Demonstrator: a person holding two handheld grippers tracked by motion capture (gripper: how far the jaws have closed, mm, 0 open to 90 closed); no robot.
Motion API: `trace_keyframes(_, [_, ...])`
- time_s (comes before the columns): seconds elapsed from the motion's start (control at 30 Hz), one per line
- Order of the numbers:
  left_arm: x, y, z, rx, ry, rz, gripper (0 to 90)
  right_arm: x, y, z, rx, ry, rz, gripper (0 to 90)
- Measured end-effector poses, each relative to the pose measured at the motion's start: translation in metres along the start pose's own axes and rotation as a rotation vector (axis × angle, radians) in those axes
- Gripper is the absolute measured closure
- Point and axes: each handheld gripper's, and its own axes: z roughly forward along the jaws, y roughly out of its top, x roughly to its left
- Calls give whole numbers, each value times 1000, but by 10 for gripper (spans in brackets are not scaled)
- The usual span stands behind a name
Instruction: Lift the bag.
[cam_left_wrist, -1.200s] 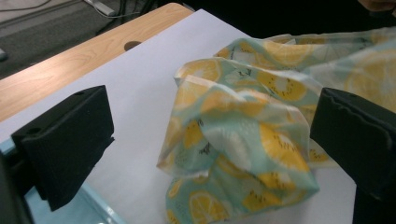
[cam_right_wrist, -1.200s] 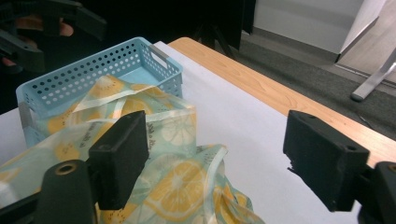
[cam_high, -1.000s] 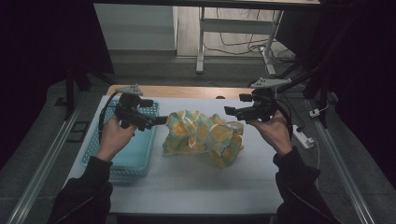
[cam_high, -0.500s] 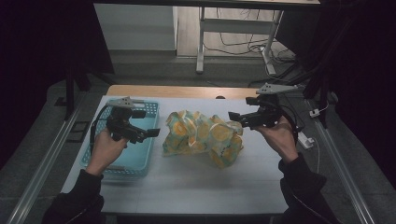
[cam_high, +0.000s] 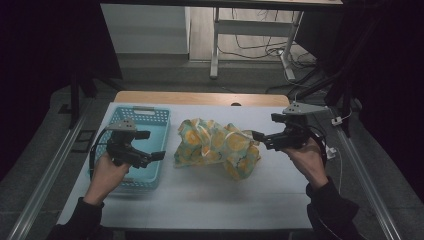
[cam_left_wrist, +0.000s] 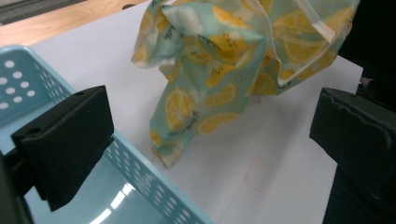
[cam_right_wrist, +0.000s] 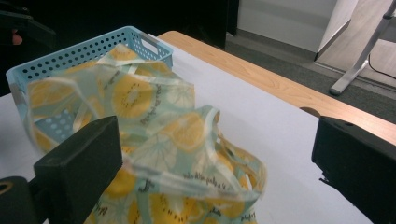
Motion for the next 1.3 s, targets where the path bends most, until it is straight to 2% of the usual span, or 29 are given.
trace_keyframes(0.37, [-12,-25,-8,-8,17,-8,0,10,-28,-10,1,-15,-5,3])
trace_keyframes(0.87, [-24,-65,-11,-13,29,-49,0,24,-73,-22,15,-55,-18,2])
trace_keyframes(1.07, [-30,-82,-15,-6,45,-59,0,28,-92,-26,21,-61,-9,0])
trace_keyframes(1.3, [-34,-103,-22,-9,59,-93,0,35,-114,-34,21,-85,8,0])
